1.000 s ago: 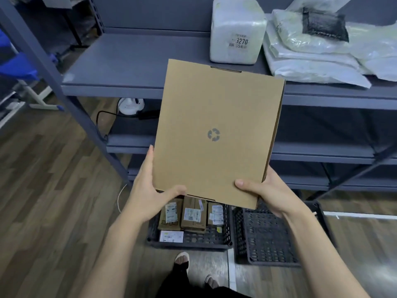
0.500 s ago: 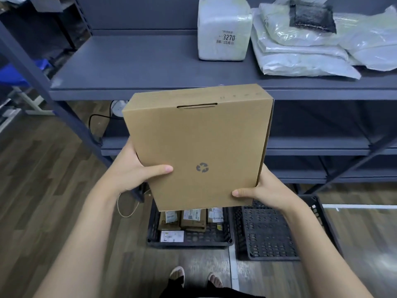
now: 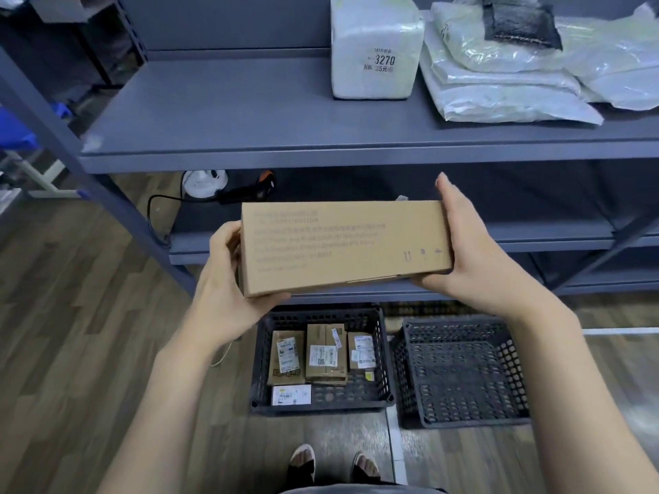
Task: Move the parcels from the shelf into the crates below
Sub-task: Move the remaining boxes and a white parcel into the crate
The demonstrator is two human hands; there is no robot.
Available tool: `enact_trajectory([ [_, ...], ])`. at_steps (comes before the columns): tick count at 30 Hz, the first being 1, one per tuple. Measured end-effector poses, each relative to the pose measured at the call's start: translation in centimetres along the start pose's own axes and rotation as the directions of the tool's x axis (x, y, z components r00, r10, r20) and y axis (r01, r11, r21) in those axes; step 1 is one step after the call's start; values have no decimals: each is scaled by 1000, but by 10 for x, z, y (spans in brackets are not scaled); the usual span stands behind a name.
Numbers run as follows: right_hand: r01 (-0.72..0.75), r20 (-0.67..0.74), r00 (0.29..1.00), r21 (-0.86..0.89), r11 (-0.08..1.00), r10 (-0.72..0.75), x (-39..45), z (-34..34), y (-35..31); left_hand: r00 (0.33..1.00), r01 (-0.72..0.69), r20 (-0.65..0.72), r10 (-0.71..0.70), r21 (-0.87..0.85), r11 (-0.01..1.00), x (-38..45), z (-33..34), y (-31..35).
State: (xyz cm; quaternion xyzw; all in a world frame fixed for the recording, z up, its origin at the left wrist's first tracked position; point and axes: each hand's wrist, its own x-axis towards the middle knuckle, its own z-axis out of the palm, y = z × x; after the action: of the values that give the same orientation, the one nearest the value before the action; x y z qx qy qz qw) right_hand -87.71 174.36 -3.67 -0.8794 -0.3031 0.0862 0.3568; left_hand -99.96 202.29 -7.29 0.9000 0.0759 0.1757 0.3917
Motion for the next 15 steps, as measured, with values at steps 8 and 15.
enact_trajectory([
  [8, 150, -249, 946, -233, 961, -208, 3, 25, -8, 989, -36, 142, 30, 42, 998, 7, -29, 4],
  [15, 180, -423, 848, -341, 923, -321, 0, 48, -1, 979, -101, 187, 79, 110, 989, 1, -39, 11],
])
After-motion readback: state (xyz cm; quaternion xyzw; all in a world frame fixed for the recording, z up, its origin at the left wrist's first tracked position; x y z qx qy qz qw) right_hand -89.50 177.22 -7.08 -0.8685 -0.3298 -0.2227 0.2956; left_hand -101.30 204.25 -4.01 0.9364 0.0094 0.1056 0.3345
